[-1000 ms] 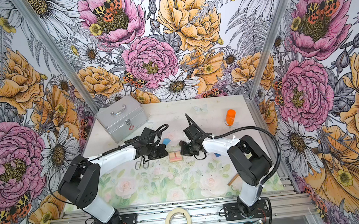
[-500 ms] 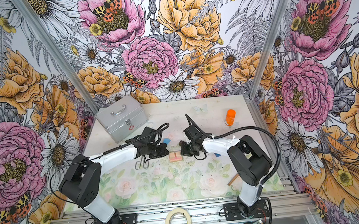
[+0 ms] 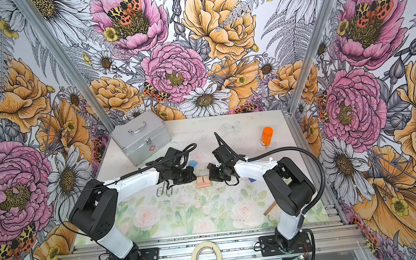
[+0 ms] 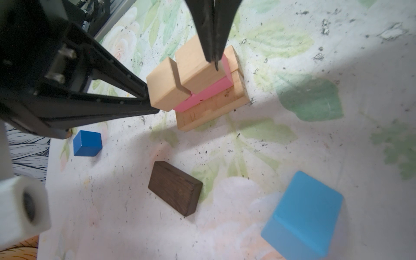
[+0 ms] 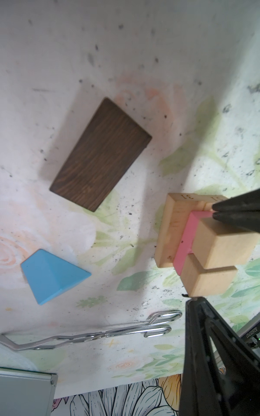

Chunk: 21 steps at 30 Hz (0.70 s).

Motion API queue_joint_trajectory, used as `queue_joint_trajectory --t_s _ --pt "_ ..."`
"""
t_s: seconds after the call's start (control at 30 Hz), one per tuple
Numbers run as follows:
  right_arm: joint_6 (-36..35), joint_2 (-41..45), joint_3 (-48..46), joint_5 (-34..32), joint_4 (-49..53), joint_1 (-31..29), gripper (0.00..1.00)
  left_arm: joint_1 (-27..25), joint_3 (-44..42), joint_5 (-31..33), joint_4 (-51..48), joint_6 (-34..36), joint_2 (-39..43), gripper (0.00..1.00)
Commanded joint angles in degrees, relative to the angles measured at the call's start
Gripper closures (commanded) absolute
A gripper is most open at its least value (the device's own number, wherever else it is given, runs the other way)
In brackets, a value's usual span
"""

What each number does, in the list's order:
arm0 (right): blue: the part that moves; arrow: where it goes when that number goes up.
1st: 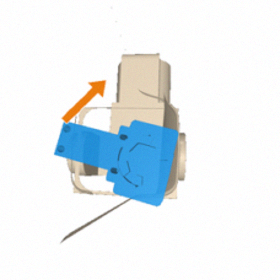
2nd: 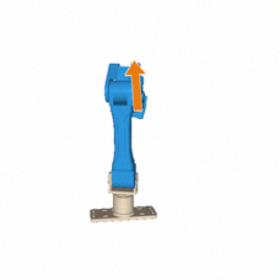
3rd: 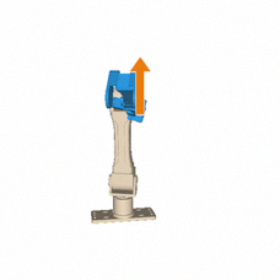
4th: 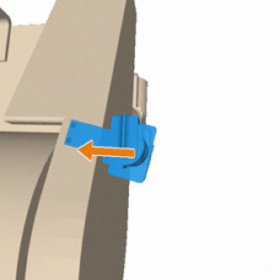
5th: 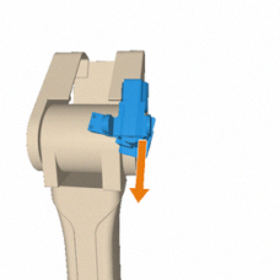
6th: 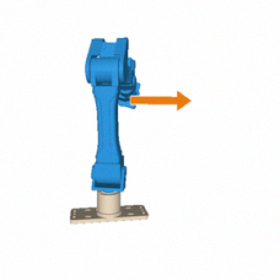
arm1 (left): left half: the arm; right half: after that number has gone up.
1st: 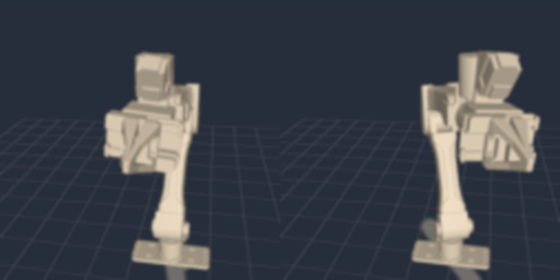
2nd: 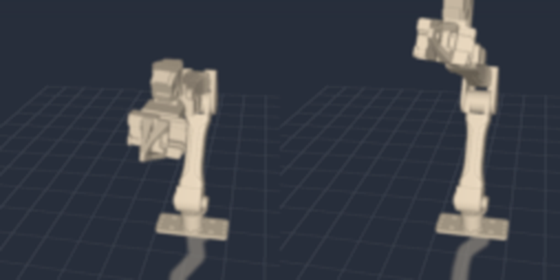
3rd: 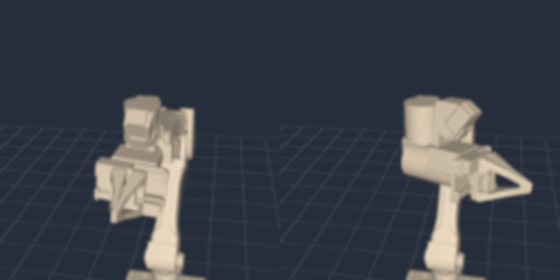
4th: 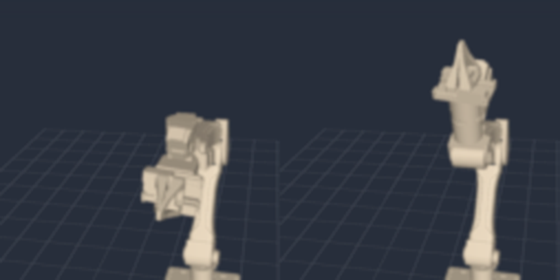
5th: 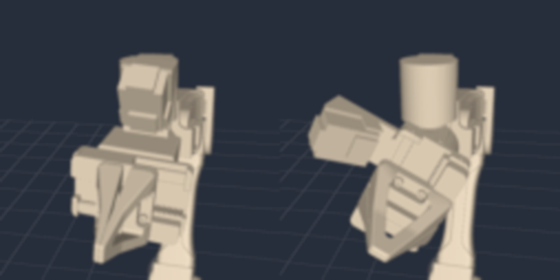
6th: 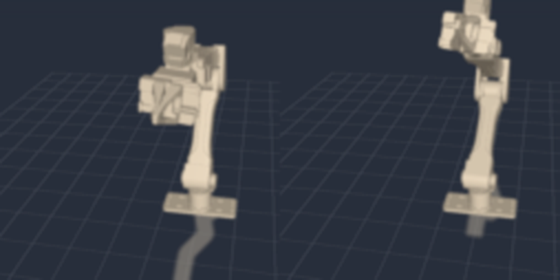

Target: Build the wood block tower

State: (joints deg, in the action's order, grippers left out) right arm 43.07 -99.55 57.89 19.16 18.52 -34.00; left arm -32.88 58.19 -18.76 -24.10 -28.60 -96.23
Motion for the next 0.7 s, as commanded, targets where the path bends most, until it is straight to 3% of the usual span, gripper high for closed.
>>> queue_joint_trajectory --t_s 0.0,0.67 --pt "0.79 0.99 0.75 -0.68 -0.91 -0.59 1.0 -0.56 1.38 -1.21 1.22 -0.19 -0.71 0.97" --pt "0.52 2.59 -0.14 -1.75 -0.78 0.66 1.0 0.1 2.9 0.47 1.16 -0.14 1.34 0.91"
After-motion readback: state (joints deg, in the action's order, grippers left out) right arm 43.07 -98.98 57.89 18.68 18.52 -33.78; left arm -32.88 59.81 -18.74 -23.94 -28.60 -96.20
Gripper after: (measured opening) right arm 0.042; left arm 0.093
